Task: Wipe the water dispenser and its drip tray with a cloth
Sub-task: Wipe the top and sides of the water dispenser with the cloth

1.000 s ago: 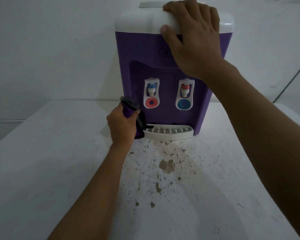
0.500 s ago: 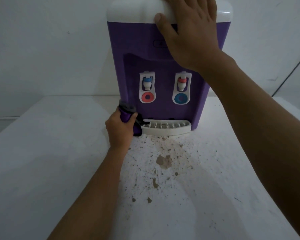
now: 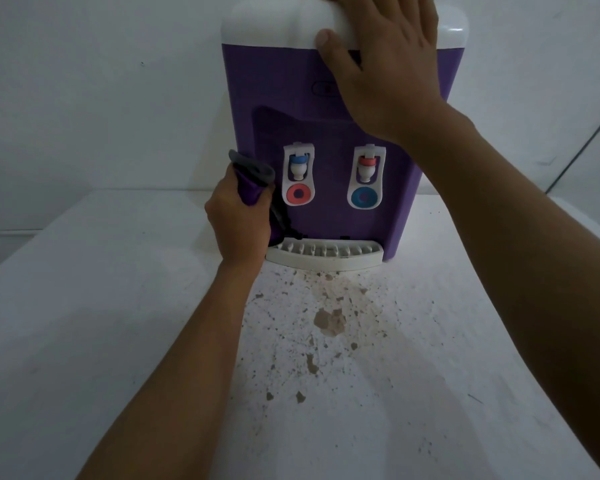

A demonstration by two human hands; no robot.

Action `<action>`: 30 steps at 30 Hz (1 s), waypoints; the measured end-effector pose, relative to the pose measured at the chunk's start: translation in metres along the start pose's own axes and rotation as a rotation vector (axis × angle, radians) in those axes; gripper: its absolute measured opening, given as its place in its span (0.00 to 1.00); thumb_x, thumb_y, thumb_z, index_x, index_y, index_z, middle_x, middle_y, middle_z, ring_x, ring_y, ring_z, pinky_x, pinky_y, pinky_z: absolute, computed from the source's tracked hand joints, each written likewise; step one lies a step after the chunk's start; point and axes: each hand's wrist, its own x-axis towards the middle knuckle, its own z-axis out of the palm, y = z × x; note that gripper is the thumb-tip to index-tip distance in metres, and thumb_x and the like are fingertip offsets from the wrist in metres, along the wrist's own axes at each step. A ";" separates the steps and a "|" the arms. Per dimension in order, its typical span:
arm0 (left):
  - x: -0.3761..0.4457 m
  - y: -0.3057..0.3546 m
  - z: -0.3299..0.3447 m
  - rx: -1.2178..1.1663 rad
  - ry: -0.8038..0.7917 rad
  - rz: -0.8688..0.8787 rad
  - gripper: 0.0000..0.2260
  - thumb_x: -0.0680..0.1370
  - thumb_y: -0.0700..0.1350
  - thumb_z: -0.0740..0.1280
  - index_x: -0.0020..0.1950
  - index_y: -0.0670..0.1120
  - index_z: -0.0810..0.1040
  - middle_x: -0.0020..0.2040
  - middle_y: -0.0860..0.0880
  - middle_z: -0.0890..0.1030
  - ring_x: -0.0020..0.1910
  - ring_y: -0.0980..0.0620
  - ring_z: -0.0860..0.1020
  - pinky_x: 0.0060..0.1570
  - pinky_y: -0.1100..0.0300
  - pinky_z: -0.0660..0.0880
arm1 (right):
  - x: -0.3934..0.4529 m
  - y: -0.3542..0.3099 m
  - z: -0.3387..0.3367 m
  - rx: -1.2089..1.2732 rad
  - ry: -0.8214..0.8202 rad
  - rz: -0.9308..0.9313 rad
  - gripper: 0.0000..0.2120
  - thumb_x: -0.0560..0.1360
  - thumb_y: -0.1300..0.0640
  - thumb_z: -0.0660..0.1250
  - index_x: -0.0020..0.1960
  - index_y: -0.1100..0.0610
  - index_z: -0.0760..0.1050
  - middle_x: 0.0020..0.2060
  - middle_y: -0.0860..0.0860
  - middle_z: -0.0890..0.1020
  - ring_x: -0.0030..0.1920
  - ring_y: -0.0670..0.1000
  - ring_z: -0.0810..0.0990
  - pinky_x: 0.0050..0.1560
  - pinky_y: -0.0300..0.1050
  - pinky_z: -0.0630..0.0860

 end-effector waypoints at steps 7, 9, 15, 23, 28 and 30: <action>-0.030 -0.028 -0.006 0.099 -0.187 -0.181 0.16 0.74 0.43 0.80 0.59 0.39 0.84 0.53 0.44 0.87 0.52 0.47 0.85 0.57 0.49 0.83 | 0.001 -0.001 -0.002 -0.006 -0.012 -0.003 0.28 0.83 0.37 0.49 0.76 0.49 0.67 0.74 0.48 0.71 0.75 0.53 0.66 0.75 0.47 0.54; -0.030 -0.029 -0.007 0.119 -0.212 -0.214 0.16 0.74 0.43 0.81 0.59 0.39 0.84 0.53 0.43 0.87 0.52 0.46 0.85 0.57 0.49 0.83 | 0.000 -0.001 -0.003 -0.005 -0.019 -0.003 0.28 0.83 0.37 0.49 0.77 0.49 0.67 0.74 0.48 0.70 0.75 0.53 0.66 0.76 0.47 0.53; -0.013 -0.006 -0.009 0.062 -0.119 -0.137 0.14 0.74 0.44 0.80 0.56 0.40 0.85 0.50 0.47 0.87 0.48 0.53 0.84 0.52 0.62 0.81 | 0.001 -0.001 -0.003 -0.009 -0.023 -0.008 0.27 0.82 0.37 0.49 0.76 0.48 0.67 0.72 0.47 0.71 0.73 0.52 0.67 0.74 0.46 0.55; 0.003 0.011 0.012 -0.005 0.054 -0.005 0.28 0.78 0.43 0.76 0.76 0.40 0.73 0.66 0.45 0.82 0.64 0.54 0.79 0.64 0.73 0.72 | 0.000 0.000 -0.001 0.009 -0.004 -0.004 0.28 0.83 0.37 0.49 0.77 0.49 0.67 0.74 0.48 0.71 0.76 0.53 0.66 0.76 0.47 0.53; -0.026 -0.020 0.012 -0.009 -0.047 -0.076 0.25 0.79 0.44 0.76 0.74 0.43 0.76 0.64 0.50 0.82 0.62 0.57 0.79 0.61 0.77 0.70 | 0.001 -0.001 0.002 0.019 0.029 -0.013 0.26 0.82 0.38 0.51 0.74 0.48 0.69 0.70 0.48 0.73 0.72 0.53 0.69 0.74 0.47 0.56; -0.027 -0.025 0.010 -0.031 -0.057 -0.071 0.23 0.79 0.44 0.76 0.73 0.43 0.77 0.64 0.50 0.83 0.62 0.56 0.80 0.64 0.71 0.74 | 0.001 0.000 0.002 0.039 0.038 -0.025 0.25 0.83 0.39 0.52 0.74 0.48 0.70 0.68 0.48 0.74 0.70 0.52 0.69 0.74 0.48 0.58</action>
